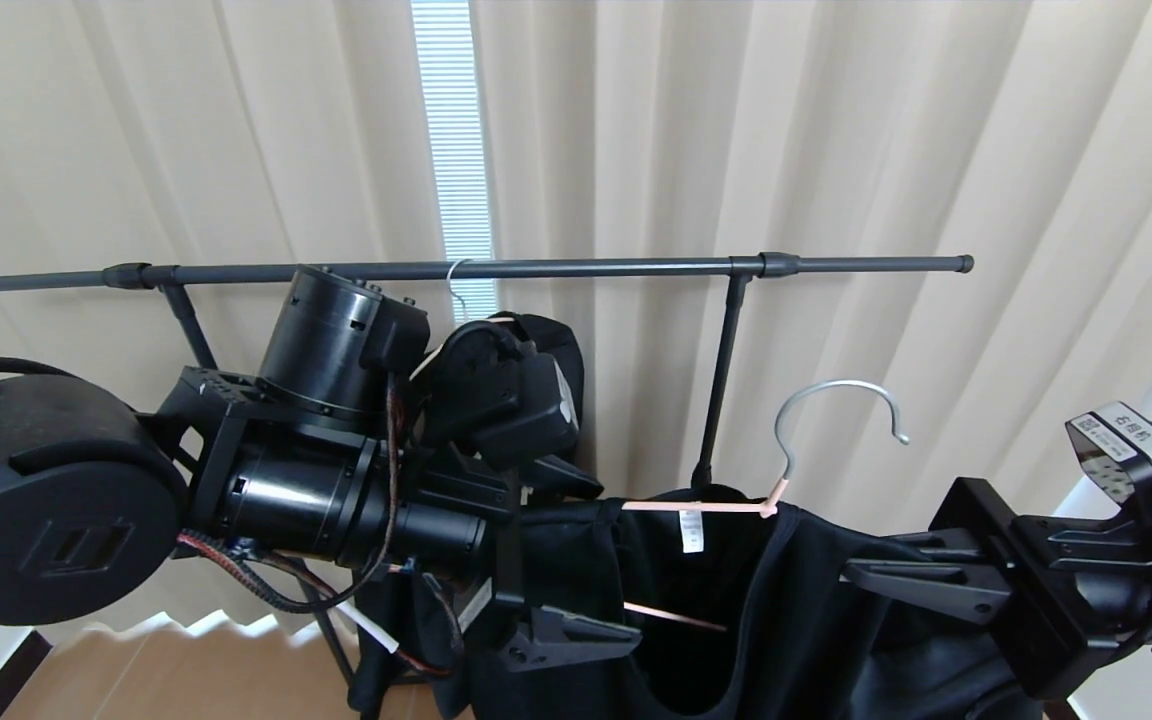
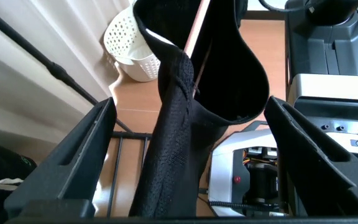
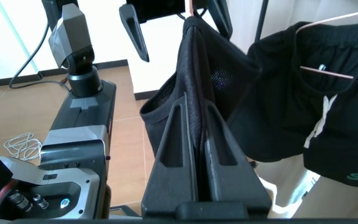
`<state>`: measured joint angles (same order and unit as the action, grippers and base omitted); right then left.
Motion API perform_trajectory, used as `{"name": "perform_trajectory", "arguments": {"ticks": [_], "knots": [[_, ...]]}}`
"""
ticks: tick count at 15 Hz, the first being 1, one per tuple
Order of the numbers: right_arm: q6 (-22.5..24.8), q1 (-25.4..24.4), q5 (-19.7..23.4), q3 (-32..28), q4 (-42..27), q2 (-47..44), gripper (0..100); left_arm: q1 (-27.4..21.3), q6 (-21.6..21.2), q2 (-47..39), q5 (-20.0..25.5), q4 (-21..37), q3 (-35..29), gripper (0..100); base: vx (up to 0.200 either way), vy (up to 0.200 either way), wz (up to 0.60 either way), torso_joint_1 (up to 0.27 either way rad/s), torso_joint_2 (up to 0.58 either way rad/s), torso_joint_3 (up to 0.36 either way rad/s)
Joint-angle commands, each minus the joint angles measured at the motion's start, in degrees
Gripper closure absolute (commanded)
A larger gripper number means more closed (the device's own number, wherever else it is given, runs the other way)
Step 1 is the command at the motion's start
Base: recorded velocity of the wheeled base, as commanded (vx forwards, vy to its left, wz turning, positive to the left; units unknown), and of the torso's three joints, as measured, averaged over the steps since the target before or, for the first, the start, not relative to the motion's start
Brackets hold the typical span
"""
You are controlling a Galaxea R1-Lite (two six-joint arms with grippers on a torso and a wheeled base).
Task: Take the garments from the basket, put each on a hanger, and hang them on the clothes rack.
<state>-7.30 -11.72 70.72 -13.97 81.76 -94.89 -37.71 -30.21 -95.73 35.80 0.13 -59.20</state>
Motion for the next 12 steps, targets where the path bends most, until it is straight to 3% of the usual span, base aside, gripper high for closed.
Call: {"name": "perform_trajectory", "arguments": {"ticks": [1,2,3,12], "knots": [[0.01,-0.06,0.03,0.08,0.06,0.94,100,-0.09,-0.03,-0.42,-0.03,0.04,0.14,0,0.0,0.0,0.0,0.0,0.0,0.0],[0.01,-0.06,0.03,0.08,0.06,0.94,100,-0.09,0.06,-0.42,-0.03,0.04,0.22,0,0.0,0.0,0.0,0.0,0.0,0.0],[0.01,0.03,0.03,0.08,0.06,0.94,100,-0.09,0.06,-0.42,0.06,0.04,0.22,100,0.0,0.0,0.0,0.0,0.0,0.0],[-0.08,0.38,-0.05,-0.09,0.06,0.67,100,0.0,0.06,1.07,-0.12,-0.13,0.66,100,0.0,0.0,0.0,0.0,0.0,0.0]]}}
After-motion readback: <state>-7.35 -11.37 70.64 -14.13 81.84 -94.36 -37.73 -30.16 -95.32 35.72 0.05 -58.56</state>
